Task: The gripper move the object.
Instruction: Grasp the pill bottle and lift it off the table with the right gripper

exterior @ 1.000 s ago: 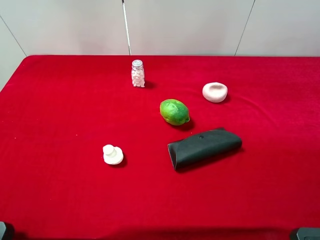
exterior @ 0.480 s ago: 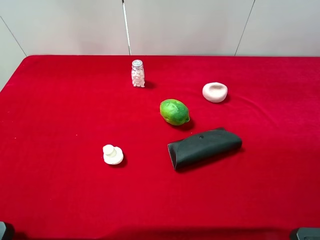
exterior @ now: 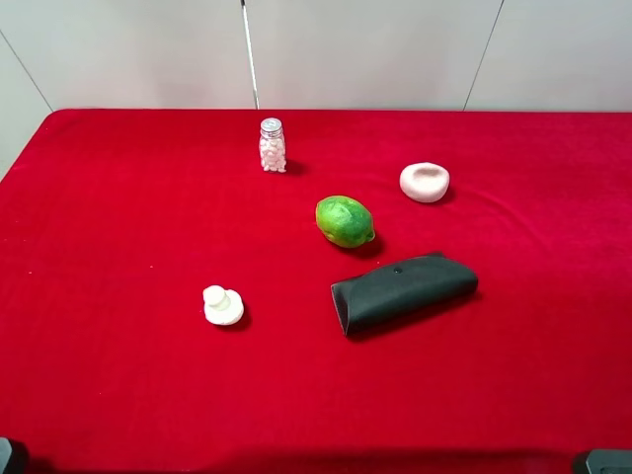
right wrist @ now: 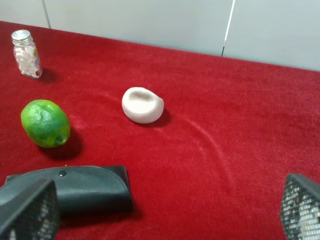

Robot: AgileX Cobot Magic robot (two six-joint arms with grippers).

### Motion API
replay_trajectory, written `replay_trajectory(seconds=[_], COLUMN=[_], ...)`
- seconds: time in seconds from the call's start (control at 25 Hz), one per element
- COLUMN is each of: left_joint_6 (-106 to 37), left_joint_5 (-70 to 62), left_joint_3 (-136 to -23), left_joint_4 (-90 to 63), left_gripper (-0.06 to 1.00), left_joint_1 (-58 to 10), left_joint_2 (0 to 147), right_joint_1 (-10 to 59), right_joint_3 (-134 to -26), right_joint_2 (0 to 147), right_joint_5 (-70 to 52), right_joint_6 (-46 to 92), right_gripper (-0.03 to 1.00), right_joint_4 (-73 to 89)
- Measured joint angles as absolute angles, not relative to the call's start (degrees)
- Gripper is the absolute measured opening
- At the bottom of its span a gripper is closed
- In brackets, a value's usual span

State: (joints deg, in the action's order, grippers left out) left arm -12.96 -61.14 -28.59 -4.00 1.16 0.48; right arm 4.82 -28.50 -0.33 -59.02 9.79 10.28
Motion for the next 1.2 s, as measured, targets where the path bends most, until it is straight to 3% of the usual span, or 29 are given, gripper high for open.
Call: replay_trajectory(seconds=[1.2], left_joint_6=[-12.96], left_joint_5=[-61.14], left_joint_3=[-28.59], left_joint_4=[-4.00], left_gripper=[0.88], left_joint_1=[1.16], left_joint_2=[0.48], right_joint_1=[4.82], right_joint_3=[-28.50], right_joint_2=[-0.33], right_joint_5=[-59.02], right_joint_6=[9.60], right_gripper=[0.69], right_joint_4=[12.05])
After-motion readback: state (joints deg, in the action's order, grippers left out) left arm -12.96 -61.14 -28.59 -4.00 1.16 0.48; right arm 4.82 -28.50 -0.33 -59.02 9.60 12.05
